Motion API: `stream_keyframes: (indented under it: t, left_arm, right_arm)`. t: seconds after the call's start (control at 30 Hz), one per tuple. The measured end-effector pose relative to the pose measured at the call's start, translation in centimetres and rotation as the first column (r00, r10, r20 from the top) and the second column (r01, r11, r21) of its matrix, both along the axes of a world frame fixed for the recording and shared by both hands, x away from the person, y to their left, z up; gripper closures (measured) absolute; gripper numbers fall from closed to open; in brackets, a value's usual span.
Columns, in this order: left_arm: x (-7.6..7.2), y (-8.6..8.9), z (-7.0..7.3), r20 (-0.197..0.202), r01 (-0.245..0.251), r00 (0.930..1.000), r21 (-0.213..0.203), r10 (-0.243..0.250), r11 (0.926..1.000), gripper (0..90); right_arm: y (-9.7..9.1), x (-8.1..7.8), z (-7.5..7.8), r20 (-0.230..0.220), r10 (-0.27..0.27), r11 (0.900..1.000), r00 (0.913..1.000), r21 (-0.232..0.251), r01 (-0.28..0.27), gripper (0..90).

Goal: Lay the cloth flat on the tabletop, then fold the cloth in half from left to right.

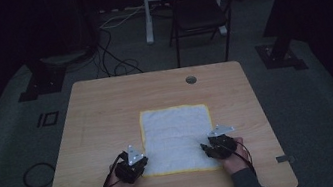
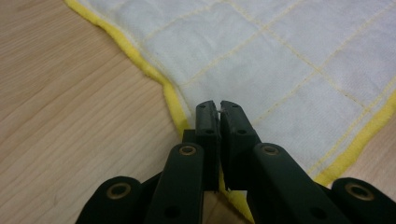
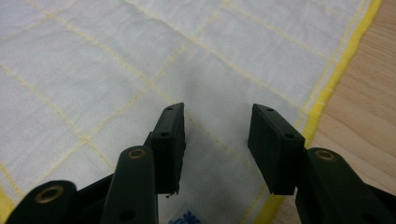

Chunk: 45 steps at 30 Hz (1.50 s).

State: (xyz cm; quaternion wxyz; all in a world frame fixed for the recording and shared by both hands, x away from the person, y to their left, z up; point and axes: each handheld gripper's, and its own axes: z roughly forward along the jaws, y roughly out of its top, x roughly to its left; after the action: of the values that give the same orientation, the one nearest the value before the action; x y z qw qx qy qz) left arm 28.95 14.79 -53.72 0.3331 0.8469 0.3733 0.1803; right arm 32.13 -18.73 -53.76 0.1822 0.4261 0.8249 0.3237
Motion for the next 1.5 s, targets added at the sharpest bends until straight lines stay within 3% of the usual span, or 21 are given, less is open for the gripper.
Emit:
stream_keyframes:
  t: [0.37, 0.57, 0.9, 1.03, 1.2, 1.5]
  left_arm:
    - [-0.5, 0.3, 0.3, -0.017, -0.027, 0.9995, 0.015, 0.028, 0.9995, 87.1]
    - [0.1, 0.7, 1.3, 0.004, -0.050, 0.9987, -0.038, 0.051, 0.9980, 79.8]
    - [2.3, 1.8, 3.5, 0.048, -0.099, 0.9933, -0.119, 0.105, 0.9880, 69.5]
    - [2.8, 2.3, 4.0, 0.055, -0.115, 0.9908, -0.141, 0.123, 0.9834, 67.8]
    - [3.7, 2.8, 3.9, 0.041, -0.156, 0.9854, -0.171, 0.165, 0.9729, 64.0]
    - [4.9, 2.1, 2.8, 0.000, -0.178, 0.9836, -0.169, 0.180, 0.9694, 56.4]
  right_arm:
    - [0.6, -0.3, -0.1, 0.003, 0.016, 0.9999, 0.9999, 0.007, -0.016, 54.8]
    - [0.5, -0.3, 0.4, 0.012, 0.015, 0.9997, 0.9998, 0.018, -0.016, 54.9]
    - [-1.2, -0.4, 2.2, 0.094, -0.015, 0.9966, 0.9954, 0.082, 0.007, 51.7]
    - [-1.9, -0.4, 2.3, 0.106, -0.036, 0.9962, 0.9937, 0.082, 0.027, 50.4]
    - [-2.4, -0.4, 2.3, 0.107, -0.051, 0.9955, 0.9930, 0.085, 0.042, 49.4]
    - [-2.7, -0.2, 2.1, 0.107, -0.064, 0.9953, 0.9922, 0.079, 0.055, 48.2]
